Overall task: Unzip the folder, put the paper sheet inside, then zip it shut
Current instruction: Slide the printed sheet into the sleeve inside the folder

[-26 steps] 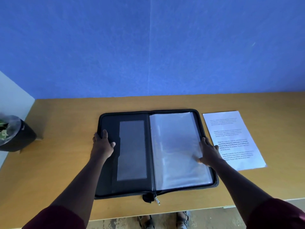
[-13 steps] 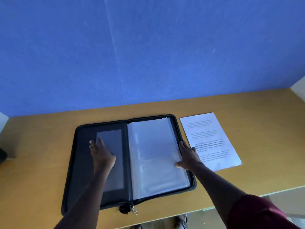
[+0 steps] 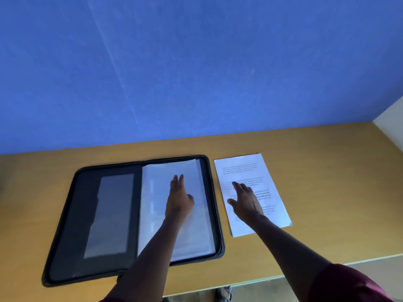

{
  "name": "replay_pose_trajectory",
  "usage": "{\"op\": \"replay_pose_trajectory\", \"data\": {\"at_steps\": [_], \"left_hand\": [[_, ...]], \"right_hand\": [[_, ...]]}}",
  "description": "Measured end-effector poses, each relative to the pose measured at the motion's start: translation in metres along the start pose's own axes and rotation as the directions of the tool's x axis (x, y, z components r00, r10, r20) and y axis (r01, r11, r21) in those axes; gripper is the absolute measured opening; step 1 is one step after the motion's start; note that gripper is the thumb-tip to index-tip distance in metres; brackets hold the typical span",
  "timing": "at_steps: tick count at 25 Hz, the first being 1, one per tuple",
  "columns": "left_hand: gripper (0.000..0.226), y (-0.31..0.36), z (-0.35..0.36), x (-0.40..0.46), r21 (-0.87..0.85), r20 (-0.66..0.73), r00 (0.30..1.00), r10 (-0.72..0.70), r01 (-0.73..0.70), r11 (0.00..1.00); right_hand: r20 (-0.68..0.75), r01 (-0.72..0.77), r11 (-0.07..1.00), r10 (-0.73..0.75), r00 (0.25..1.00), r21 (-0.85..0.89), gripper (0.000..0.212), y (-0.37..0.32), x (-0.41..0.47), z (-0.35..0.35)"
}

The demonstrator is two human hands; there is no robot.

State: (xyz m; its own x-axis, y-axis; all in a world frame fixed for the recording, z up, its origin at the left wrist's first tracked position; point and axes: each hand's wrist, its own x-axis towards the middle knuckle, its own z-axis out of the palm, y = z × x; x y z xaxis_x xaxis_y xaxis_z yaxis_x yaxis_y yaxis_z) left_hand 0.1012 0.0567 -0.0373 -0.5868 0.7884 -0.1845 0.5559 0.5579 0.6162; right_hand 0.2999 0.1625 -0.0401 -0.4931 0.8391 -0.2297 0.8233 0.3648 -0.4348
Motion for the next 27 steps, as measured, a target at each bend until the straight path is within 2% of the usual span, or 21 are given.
{"op": "replay_pose_trajectory", "data": {"at_steps": [9,12,15,19,23,27], "left_hand": [[0.061,0.064,0.059,-0.001,0.005,0.049,0.991,0.122,-0.122,0.992],[0.059,0.074,0.081,-0.001,0.014,0.118,0.98,0.162,-0.165,0.986],[0.053,0.096,0.101,0.002,0.022,0.137,0.988,0.07,-0.074,0.997],[0.05,0.104,0.113,0.008,-0.001,0.104,0.984,-0.144,0.144,0.99],[0.042,0.125,0.108,0.024,-0.128,0.132,0.912,-0.389,0.405,0.905],[0.031,0.122,0.104,0.042,-0.31,0.175,0.85,-0.496,0.526,0.792]], "right_hand": [[-0.057,-0.126,0.987,0.121,0.991,-0.102,0.065,0.076,0.016,-0.034],[-0.045,-0.165,0.973,0.16,0.986,-0.162,0.077,0.098,0.019,-0.038],[0.005,-0.194,0.967,0.198,0.98,-0.167,0.089,0.119,0.027,-0.04],[-0.012,-0.176,0.968,0.176,0.984,-0.18,0.084,0.121,0.027,-0.036],[-0.006,-0.172,0.972,0.173,0.985,-0.159,0.081,0.123,0.028,-0.033],[-0.005,-0.158,0.975,0.159,0.987,-0.159,0.082,0.124,0.03,-0.033]]}}
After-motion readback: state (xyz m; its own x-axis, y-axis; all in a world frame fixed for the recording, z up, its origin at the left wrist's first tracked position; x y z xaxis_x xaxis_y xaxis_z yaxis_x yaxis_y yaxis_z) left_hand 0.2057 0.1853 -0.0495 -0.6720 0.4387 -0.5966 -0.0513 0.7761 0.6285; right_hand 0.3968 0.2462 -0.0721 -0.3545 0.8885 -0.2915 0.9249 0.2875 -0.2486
